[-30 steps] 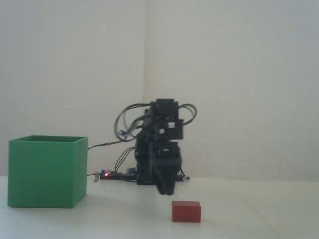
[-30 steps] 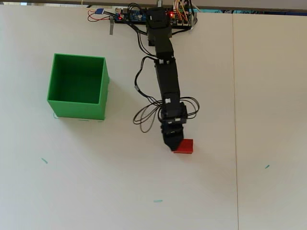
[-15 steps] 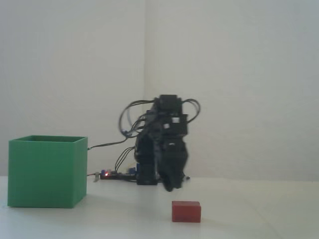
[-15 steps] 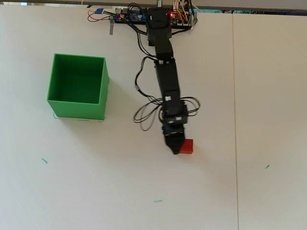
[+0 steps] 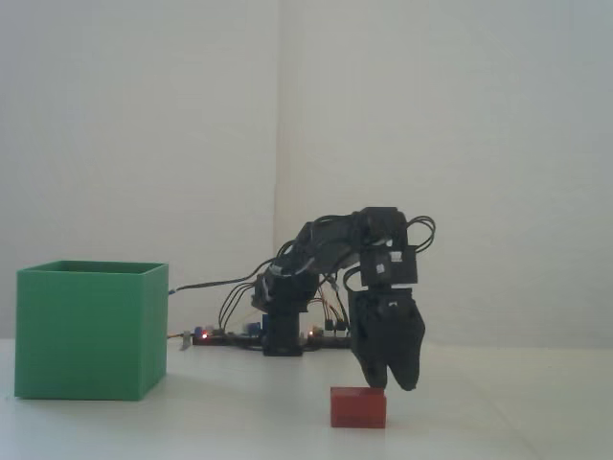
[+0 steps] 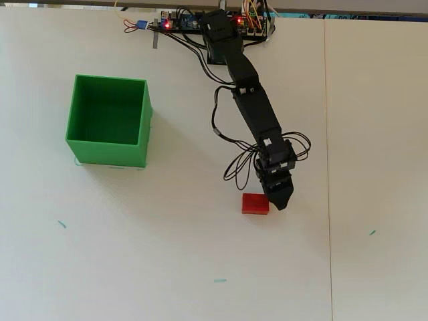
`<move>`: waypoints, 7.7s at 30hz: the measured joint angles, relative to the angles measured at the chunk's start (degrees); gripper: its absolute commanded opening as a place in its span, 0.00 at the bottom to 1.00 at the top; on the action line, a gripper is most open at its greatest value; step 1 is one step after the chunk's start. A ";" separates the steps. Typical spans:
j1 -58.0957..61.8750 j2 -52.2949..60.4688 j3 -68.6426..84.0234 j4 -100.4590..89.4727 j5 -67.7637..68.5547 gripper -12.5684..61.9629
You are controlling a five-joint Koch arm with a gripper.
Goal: Grasp a red block and put it in the green bin.
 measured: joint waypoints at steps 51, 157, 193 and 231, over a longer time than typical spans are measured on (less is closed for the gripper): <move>8.88 -6.42 -2.81 -0.79 16.08 0.22; 34.10 92.64 49.66 -3.87 2.81 0.63; 26.10 100.63 119.97 -38.94 15.03 0.64; 22.41 100.63 166.64 -101.60 14.33 0.64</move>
